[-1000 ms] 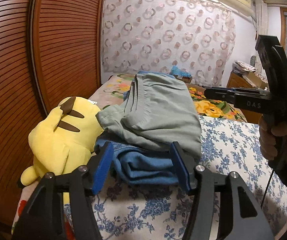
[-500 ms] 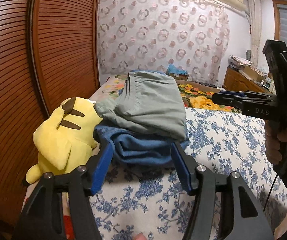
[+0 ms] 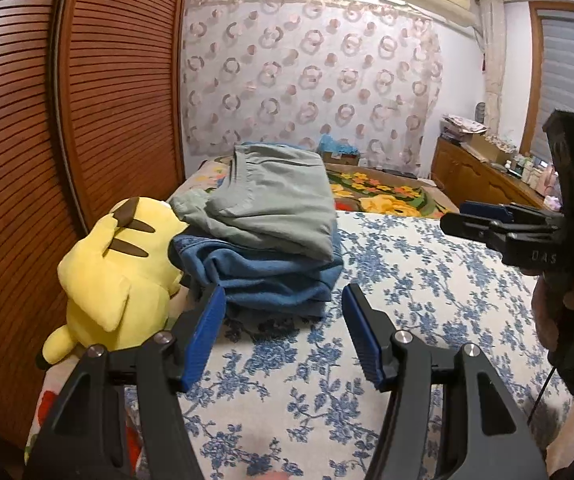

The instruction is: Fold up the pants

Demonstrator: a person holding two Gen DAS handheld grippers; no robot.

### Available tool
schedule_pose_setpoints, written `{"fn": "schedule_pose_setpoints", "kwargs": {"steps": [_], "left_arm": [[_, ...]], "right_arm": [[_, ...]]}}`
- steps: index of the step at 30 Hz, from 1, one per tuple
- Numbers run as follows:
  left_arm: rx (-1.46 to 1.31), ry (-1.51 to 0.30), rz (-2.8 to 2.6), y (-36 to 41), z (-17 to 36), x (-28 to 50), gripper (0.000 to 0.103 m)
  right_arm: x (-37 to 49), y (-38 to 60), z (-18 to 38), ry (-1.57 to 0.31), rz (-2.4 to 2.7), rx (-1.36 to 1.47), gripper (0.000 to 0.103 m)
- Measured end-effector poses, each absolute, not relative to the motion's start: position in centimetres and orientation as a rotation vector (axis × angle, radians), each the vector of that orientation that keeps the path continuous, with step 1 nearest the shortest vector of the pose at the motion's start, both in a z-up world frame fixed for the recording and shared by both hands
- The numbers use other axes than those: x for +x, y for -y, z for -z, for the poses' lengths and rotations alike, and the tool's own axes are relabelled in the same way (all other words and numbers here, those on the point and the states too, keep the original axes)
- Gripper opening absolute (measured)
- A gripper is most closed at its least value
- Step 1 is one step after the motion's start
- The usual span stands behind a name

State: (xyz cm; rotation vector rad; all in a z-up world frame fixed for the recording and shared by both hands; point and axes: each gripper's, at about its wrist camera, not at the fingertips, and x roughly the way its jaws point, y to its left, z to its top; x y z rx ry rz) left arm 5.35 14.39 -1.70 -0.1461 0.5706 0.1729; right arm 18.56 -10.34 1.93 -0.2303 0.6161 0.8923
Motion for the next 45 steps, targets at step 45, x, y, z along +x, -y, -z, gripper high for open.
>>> {"fn": "schedule_pose_setpoints", "kwargs": {"steps": [45], "left_arm": [[-0.016, -0.562, 0.056, -0.9, 0.6, 3.1, 0.061]], "right_arm": [[5.9, 27.5, -1.8, -0.553, -0.525, -0.103, 0.081]]}}
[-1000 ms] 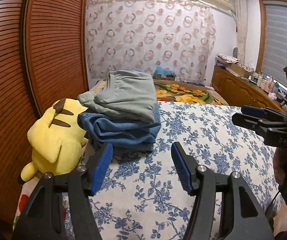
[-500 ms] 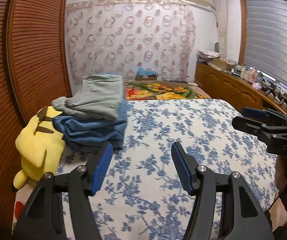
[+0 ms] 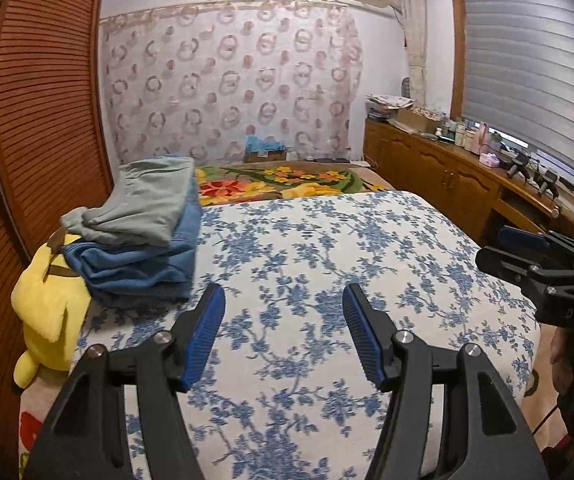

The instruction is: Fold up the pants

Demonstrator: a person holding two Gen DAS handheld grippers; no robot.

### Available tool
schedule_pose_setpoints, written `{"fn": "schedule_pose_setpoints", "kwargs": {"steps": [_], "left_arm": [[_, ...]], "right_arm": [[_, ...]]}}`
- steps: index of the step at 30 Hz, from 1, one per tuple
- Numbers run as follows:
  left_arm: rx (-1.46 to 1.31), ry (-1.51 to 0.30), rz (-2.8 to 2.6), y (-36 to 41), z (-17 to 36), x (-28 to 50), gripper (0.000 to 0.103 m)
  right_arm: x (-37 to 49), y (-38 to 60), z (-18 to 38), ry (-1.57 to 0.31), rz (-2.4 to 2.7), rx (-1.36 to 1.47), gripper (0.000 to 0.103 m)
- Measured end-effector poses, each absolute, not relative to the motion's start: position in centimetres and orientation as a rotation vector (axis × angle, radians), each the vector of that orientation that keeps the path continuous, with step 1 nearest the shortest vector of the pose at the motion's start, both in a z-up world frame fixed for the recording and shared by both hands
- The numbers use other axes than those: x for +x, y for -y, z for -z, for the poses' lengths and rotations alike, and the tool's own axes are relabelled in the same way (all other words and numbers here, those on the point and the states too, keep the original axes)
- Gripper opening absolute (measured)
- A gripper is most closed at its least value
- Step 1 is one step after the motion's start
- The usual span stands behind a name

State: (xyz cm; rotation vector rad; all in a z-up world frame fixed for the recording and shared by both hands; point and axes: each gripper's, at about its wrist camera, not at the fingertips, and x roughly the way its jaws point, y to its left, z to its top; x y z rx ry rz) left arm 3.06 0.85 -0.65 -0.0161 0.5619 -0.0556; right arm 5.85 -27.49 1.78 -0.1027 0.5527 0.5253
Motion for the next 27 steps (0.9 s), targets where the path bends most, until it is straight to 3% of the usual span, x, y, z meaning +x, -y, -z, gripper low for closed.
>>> {"fn": "schedule_pose_setpoints", "kwargs": {"steps": [12, 27], "left_arm": [[0.011, -0.555, 0.103, 2.5, -0.2, 3.6, 0.061], [0.008, -0.501, 0.086, 2.7, -4.4, 2.7, 0.061]], "right_arm": [[5.7, 31.3, -1.4, -0.553, -0.396, -0.069, 0.082], [4.3, 32.4, -5.5, -0.464, -0.361, -0.044, 0.083]]}}
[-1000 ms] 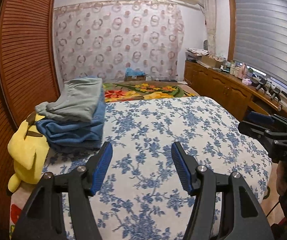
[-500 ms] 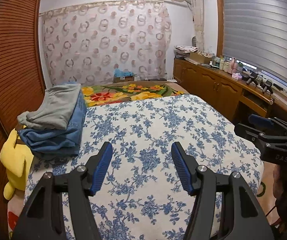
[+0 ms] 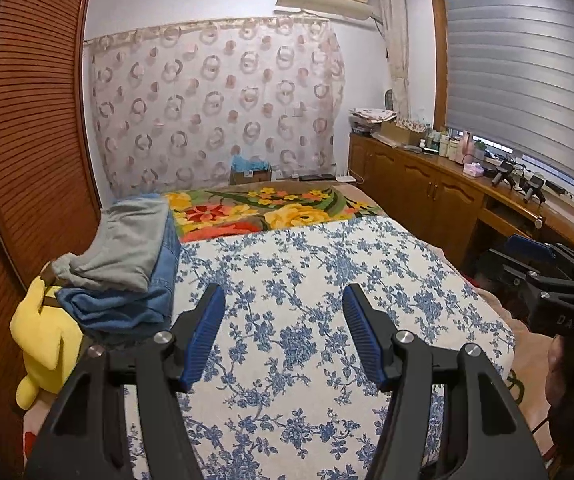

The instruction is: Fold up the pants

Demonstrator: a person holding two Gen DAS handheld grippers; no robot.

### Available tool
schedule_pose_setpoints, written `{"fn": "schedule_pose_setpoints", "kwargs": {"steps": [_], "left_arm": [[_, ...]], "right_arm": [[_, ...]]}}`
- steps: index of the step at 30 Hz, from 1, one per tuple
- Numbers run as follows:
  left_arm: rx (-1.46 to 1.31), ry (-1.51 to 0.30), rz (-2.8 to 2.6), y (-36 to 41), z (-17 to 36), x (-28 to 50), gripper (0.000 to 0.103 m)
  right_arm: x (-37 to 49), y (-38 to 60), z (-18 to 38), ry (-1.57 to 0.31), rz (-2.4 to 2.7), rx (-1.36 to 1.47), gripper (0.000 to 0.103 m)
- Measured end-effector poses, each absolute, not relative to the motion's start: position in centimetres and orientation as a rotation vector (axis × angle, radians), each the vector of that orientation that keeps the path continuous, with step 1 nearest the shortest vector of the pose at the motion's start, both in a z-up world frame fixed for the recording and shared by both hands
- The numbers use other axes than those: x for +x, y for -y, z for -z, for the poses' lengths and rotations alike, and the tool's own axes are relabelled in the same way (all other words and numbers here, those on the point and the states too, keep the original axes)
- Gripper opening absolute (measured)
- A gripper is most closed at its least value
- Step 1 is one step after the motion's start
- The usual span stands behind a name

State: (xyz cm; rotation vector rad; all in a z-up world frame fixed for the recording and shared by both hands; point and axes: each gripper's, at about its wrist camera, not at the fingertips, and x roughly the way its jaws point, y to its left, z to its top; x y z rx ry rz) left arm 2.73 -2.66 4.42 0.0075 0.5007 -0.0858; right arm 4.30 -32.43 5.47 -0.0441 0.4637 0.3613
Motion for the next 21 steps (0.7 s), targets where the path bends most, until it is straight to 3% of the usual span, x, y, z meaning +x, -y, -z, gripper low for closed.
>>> {"fn": "schedule_pose_setpoints", "kwargs": {"steps": [21], "left_arm": [[-0.015, -0.439, 0.009, -0.8, -6.6, 0.5, 0.061]], "right_arm": [[2.9, 31.0, -8.5, -0.371, -0.348, -0.046, 0.084]]}}
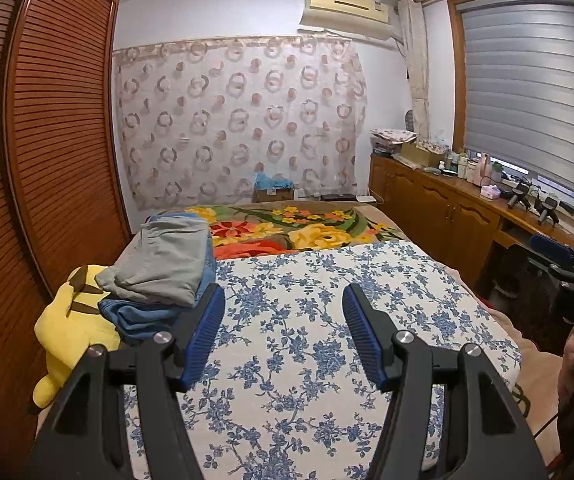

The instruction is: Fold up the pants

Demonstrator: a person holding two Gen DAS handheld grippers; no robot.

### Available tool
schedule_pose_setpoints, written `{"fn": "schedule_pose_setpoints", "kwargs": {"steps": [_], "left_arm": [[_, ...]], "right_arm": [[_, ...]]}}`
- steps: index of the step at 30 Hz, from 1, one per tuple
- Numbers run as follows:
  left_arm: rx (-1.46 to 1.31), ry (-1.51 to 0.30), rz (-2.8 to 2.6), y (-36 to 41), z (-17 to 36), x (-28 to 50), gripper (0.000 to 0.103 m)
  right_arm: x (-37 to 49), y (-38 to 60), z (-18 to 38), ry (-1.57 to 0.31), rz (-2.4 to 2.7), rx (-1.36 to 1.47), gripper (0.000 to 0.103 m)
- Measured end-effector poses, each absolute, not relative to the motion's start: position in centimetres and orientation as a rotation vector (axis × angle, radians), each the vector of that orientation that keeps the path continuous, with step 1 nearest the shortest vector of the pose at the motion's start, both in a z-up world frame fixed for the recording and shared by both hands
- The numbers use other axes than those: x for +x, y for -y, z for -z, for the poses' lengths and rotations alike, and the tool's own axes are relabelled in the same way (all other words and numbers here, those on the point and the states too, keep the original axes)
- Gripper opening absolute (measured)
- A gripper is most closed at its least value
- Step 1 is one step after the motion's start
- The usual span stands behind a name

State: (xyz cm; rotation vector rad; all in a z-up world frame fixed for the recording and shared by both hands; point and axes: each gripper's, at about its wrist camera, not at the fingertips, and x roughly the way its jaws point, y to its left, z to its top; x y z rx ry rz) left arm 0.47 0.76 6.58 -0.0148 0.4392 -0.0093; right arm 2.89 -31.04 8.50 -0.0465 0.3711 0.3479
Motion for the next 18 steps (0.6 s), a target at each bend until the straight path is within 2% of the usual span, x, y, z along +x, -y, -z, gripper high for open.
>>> {"fn": "schedule_pose_setpoints", "kwargs": {"steps": [18], "left_arm": [[-0.017, -0.439, 0.007, -1.04, -6.35, 0.37, 0.061]], "right_arm": [[2.64, 30.57, -8.23, -0.372, -0.346, -0.05, 0.084]]}}
